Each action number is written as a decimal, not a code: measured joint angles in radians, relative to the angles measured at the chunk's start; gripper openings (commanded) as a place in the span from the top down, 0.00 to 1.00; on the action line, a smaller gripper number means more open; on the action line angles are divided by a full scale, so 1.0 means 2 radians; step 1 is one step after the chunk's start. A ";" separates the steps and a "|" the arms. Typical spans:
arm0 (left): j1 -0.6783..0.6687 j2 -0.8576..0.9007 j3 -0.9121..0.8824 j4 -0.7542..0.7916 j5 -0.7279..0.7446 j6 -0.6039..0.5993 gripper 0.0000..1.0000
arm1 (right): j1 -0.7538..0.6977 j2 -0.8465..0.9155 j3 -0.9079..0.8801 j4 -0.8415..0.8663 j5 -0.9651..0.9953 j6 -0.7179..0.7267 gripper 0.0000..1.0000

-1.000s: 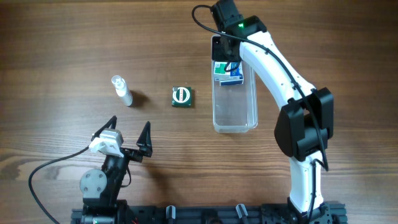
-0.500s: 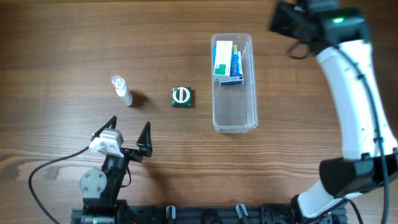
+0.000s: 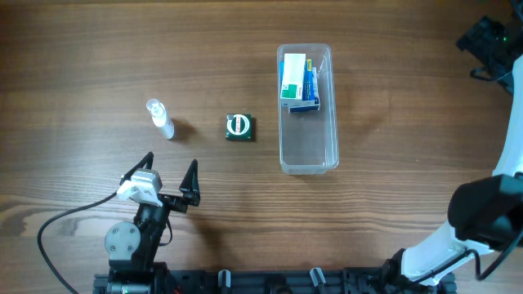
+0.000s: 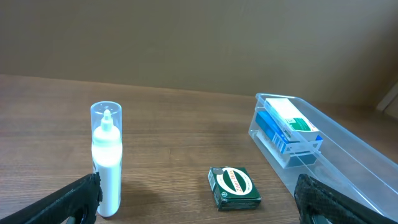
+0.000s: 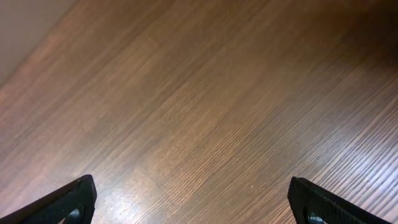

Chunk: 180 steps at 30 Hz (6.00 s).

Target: Pack container

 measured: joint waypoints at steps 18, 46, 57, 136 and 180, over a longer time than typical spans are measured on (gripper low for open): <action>0.000 0.000 0.000 0.000 0.000 0.000 0.00 | 0.000 0.029 0.000 0.000 -0.007 0.000 0.00; 0.002 0.091 0.175 -0.100 0.099 0.001 0.00 | 0.000 0.029 0.000 0.001 -0.011 0.000 0.00; 0.002 0.498 0.606 -0.517 0.051 0.061 0.00 | 0.000 0.029 0.000 0.001 -0.014 0.000 0.00; -0.207 1.099 0.888 -0.572 -0.121 -0.119 0.00 | 0.000 0.029 0.000 0.001 -0.014 0.000 0.00; -0.207 1.099 0.824 -0.471 -0.109 -0.121 0.05 | 0.000 0.029 0.000 0.001 -0.014 0.000 0.00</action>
